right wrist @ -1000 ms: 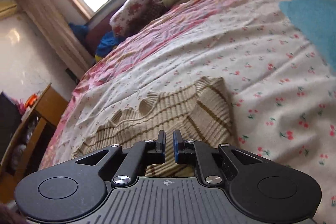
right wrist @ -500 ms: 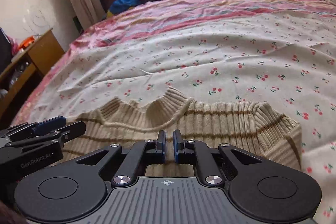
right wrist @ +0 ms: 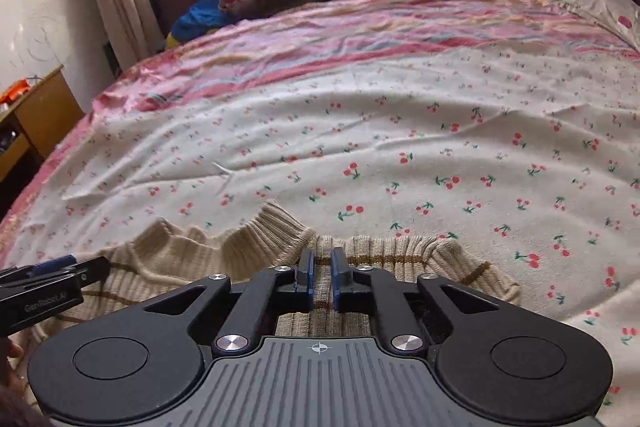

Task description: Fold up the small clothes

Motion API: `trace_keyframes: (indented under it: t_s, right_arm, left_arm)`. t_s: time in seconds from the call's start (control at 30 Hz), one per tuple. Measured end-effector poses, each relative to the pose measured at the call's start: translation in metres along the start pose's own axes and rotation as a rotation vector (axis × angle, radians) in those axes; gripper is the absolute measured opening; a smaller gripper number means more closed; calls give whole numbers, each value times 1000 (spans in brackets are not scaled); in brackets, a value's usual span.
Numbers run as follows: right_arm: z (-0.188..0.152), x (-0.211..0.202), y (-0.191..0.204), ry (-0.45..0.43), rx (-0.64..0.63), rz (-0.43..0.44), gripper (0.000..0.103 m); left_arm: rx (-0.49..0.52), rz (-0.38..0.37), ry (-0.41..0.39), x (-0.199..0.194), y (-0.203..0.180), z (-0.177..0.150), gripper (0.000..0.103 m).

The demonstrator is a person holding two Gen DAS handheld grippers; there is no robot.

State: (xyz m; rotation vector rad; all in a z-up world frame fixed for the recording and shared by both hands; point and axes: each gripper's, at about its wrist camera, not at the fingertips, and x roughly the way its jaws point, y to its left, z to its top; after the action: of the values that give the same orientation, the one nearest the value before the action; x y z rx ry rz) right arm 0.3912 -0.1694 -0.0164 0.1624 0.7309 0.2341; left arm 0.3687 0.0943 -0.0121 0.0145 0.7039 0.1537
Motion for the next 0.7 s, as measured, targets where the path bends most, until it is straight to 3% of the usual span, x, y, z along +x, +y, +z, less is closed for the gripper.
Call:
trace_keyframes:
  t_s: [0.17,0.37,0.7]
  right_arm:
    - [-17,-39,1,9,-69,51,11]
    - [-51,-85,-4,47,-100,104,12]
    - [-113,-182,-24,100,-78,189,12]
  left_arm:
    - [-44,-52,-10,-33,20,-14,53]
    - [-69,-110,8,-88,44,-60,53]
    - [-79,-176,142,-187,74,-156,53]
